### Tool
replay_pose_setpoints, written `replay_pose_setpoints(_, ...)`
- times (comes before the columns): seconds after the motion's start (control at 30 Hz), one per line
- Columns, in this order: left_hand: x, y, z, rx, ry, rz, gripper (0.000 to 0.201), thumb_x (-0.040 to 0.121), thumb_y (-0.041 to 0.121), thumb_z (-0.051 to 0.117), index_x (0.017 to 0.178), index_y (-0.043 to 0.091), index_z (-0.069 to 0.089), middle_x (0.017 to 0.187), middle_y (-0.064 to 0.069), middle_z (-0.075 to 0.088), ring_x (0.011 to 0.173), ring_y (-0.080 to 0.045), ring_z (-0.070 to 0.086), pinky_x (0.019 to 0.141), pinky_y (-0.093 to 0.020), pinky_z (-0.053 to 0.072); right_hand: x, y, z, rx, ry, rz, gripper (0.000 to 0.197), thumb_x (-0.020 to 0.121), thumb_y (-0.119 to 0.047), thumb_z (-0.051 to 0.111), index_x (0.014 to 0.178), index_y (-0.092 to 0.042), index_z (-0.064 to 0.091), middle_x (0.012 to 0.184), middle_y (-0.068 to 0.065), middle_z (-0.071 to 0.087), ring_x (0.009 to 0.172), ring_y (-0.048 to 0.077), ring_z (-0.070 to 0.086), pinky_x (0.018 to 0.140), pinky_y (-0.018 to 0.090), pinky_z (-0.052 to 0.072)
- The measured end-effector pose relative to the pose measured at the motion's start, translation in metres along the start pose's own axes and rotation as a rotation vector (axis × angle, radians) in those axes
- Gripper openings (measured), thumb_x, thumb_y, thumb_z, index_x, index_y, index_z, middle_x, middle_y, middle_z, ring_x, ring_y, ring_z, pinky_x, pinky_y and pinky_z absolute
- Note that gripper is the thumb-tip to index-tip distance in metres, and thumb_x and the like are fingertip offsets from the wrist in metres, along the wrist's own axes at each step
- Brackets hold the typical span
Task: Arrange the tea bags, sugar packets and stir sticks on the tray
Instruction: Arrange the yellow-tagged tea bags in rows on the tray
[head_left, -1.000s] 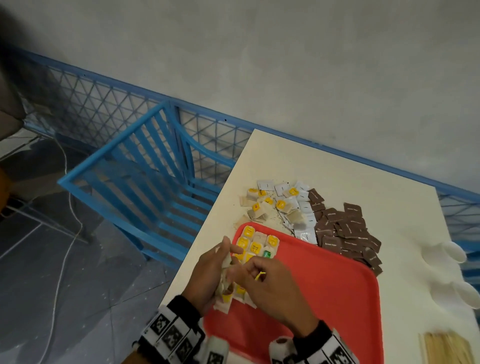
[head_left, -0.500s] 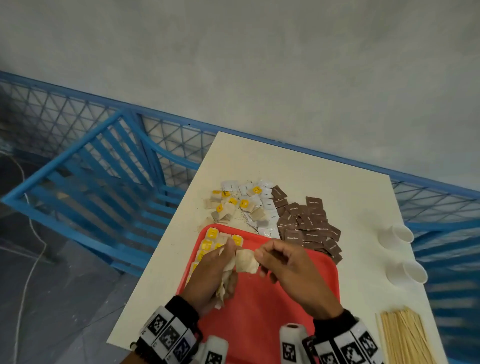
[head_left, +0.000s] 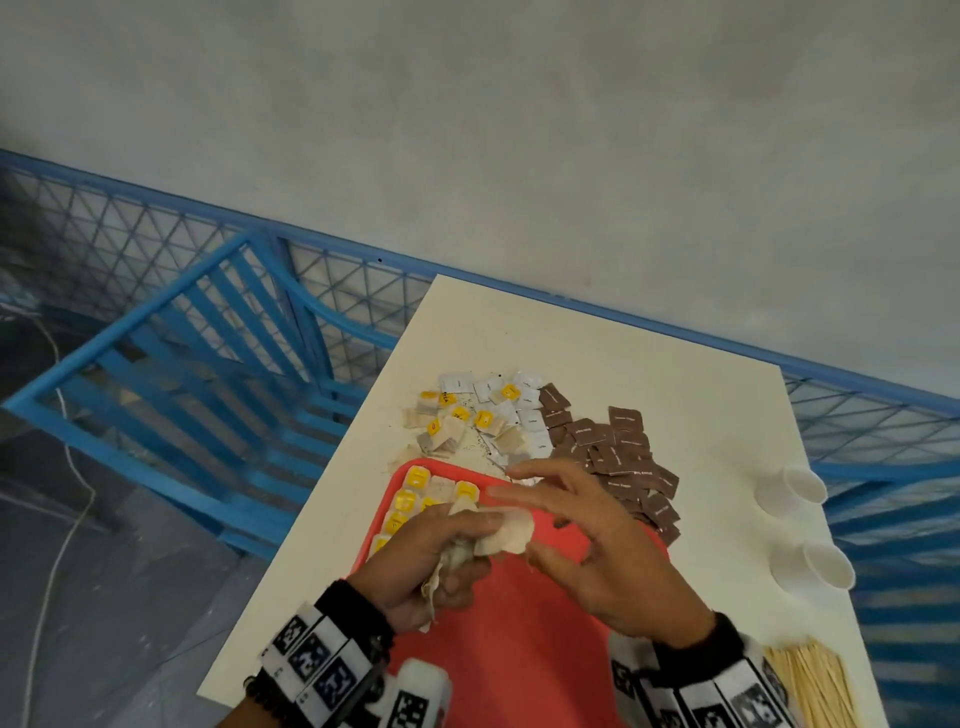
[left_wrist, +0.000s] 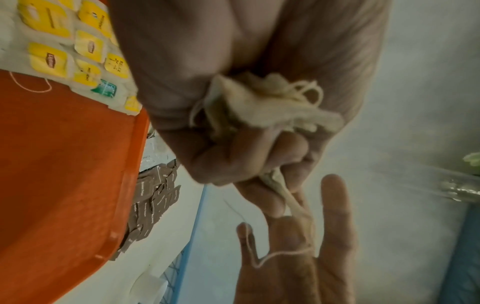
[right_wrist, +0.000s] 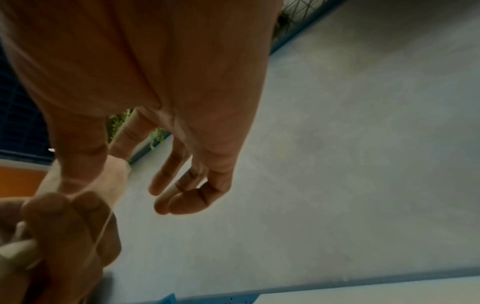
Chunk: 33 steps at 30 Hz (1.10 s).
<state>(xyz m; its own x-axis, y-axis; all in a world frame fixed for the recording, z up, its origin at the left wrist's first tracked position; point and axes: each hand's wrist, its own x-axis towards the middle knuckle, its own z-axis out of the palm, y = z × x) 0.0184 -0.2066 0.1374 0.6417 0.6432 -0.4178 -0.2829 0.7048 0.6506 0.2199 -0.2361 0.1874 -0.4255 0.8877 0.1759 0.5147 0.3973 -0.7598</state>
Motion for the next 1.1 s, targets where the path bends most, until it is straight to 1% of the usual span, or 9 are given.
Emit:
replay_pose_setpoints(0.17,-0.009,0.002,-0.008,-0.067,-0.017,-0.092,0.016,0.077,0.022,0.071,0.074,0.006,0.068,0.066,-0.007,0.056,0.032,-0.003,0.037,0.032,-0.014,0.020,0.013,-0.004,0.006,-0.005,0.034,-0.062,0.018,0.090,-0.031,0.067,0.107,-0.033,0.074,0.123,-0.016,0.059,0.113,0.012,0.058,0.096,0.022,0.045)
replay_pose_setpoints(0.37,-0.018,0.002,-0.020,0.216,0.174,-0.009,0.030,0.085,0.030,0.065,0.085,0.000,0.065,0.075,-0.019,0.057,0.035,-0.007,0.033,0.036,-0.015,0.027,0.026,-0.004,0.019,0.130,0.111,0.075,0.009,0.092,-0.028,0.069,0.092,-0.024,0.077,0.084,-0.011,0.072,0.077,0.015,0.064,0.064,0.031,0.048)
replay_pose_setpoints(0.47,-0.028,0.010,-0.023,0.362,0.251,0.131,0.034,0.100,0.034,0.056,0.110,0.004,0.068,0.068,0.007,0.068,0.038,-0.008,0.031,0.037,-0.018,0.029,0.033,-0.004,0.019,0.075,0.096,0.106,0.010,0.091,-0.031,0.070,0.092,-0.024,0.077,0.081,-0.013,0.071,0.074,0.011,0.064,0.063,0.017,0.042)
replay_pose_setpoints(0.57,-0.037,0.022,-0.018,0.470,0.189,0.325,0.030,0.093,0.025,0.061,0.120,0.015,0.066,0.072,0.008,0.071,0.040,-0.008,0.048,0.042,-0.019,0.040,0.041,-0.009,0.021,0.043,0.034,0.110,0.009,0.090,-0.030,0.071,0.092,-0.023,0.078,0.075,-0.018,0.068,0.067,0.003,0.060,0.061,0.010,0.037)
replay_pose_setpoints(0.63,-0.036,0.027,-0.018,0.593,0.187,0.416,0.024,0.088,0.020,0.071,0.111,0.014,0.071,0.083,0.001,0.074,0.063,-0.013,0.068,0.059,-0.022,0.053,0.045,-0.011,0.023,0.044,0.023,0.114,0.006,0.089,-0.025,0.073,0.091,-0.022,0.078,0.071,-0.022,0.066,0.065,0.000,0.059,0.060,0.008,0.038)
replay_pose_setpoints(0.73,-0.036,0.025,-0.029,0.741,0.257,0.468,0.021,0.086,0.032,0.077,0.088,0.011,0.075,0.077,-0.014,0.069,0.062,-0.023,0.063,0.057,-0.032,0.049,0.052,-0.014,0.030,0.059,0.073,0.125,0.004,0.089,-0.024,0.074,0.091,-0.023,0.077,0.070,-0.018,0.065,0.066,0.003,0.059,0.060,0.009,0.038)
replay_pose_setpoints(0.83,-0.040,0.022,-0.044,0.709,0.296,0.443,0.033,0.085,0.041,0.076,0.085,0.007,0.074,0.083,-0.028,0.066,0.070,-0.037,0.062,0.067,-0.045,0.051,0.054,-0.016,0.040,0.131,0.098,0.183,0.013,0.087,-0.029,0.075,0.099,-0.024,0.075,0.078,-0.014,0.068,0.070,0.006,0.059,0.062,0.010,0.041)
replay_pose_setpoints(1.0,-0.044,0.016,-0.067,0.767,0.303,0.379,0.034,0.081,0.038,0.080,0.083,0.005,0.071,0.080,-0.026,0.064,0.067,-0.022,0.059,0.065,-0.034,0.048,0.059,-0.017,0.071,0.060,0.052,0.174,0.006,0.087,-0.027,0.074,0.084,-0.025,0.078,0.071,-0.014,0.069,0.064,0.009,0.057,0.061,0.020,0.043)
replay_pose_setpoints(1.1,-0.051,0.008,-0.085,0.827,0.351,0.305,0.018,0.082,0.031,0.080,0.082,0.015,0.073,0.079,-0.012,0.068,0.068,-0.012,0.061,0.064,-0.026,0.049,0.061,-0.005,0.089,0.035,0.066,0.234,0.006,0.083,-0.022,0.078,0.077,-0.021,0.077,0.061,-0.020,0.061,0.061,0.005,0.055,0.058,0.015,0.039)
